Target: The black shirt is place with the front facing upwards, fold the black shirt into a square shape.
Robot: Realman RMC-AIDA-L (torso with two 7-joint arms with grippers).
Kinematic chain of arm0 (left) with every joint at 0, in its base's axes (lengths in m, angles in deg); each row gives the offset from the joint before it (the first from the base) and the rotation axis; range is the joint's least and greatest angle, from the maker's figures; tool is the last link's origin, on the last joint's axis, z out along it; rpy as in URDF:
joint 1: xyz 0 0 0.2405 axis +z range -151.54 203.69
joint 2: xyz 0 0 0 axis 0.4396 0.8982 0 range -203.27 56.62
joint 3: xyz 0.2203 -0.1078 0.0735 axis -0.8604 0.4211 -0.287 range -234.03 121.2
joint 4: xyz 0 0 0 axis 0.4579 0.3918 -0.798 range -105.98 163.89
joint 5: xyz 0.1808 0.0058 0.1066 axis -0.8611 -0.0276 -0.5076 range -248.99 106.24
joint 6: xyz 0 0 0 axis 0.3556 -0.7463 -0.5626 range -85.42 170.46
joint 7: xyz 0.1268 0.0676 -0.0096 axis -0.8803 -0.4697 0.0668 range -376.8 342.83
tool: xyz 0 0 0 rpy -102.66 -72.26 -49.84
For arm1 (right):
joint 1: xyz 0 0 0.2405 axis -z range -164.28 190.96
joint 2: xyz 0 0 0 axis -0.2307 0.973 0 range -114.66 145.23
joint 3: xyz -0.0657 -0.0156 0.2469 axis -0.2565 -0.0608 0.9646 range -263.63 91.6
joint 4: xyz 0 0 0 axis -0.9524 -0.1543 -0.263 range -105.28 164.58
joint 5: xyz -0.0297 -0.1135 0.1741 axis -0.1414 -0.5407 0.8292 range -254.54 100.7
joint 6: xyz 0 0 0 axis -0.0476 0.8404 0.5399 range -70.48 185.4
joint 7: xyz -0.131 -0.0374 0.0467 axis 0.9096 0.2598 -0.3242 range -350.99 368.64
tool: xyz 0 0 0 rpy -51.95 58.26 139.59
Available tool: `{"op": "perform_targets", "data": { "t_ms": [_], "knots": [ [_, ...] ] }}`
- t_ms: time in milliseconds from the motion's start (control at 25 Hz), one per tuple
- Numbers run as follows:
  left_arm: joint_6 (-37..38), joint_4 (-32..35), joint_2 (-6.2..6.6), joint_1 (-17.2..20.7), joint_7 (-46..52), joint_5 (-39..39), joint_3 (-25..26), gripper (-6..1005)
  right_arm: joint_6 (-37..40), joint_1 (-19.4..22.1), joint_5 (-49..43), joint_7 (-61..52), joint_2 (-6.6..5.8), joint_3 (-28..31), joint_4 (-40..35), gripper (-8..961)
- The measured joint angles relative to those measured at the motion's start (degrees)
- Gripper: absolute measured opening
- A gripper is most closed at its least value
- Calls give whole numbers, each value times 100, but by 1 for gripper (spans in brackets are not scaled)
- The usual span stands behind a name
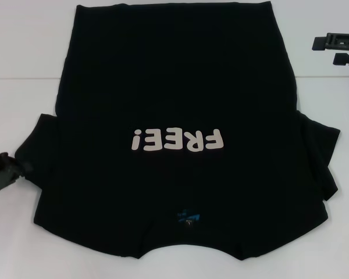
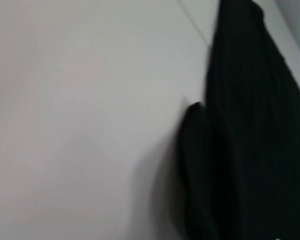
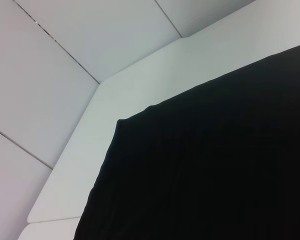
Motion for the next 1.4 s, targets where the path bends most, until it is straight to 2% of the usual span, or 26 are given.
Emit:
{"op": "perform_targets", "data": {
  "t_ms": [160, 360, 560, 1080, 1240, 1400],
  "knots": [
    [393, 195, 57, 25, -273, 19, 198, 1, 18, 2, 1, 0, -5, 27, -2, 915],
    [421, 596, 170, 89, -332, -265, 242, 2, 42, 8, 1, -10, -5, 66, -4, 915],
    [327, 659, 261, 99, -49, -463, 324, 2, 44, 11, 0, -52, -5, 75, -5, 915],
    [226, 663, 314, 72, 275, -688, 590, 1, 18, 11, -4, -68, -11, 91, -4, 915],
    [520, 675, 293, 78, 205, -604, 628, 1, 32, 8, -3, -70, -13, 92, -4, 915],
    [1179, 686, 287, -11, 34, -187, 663, 1, 40, 2, -4, -70, -14, 88, -4, 915]
  ]
}}
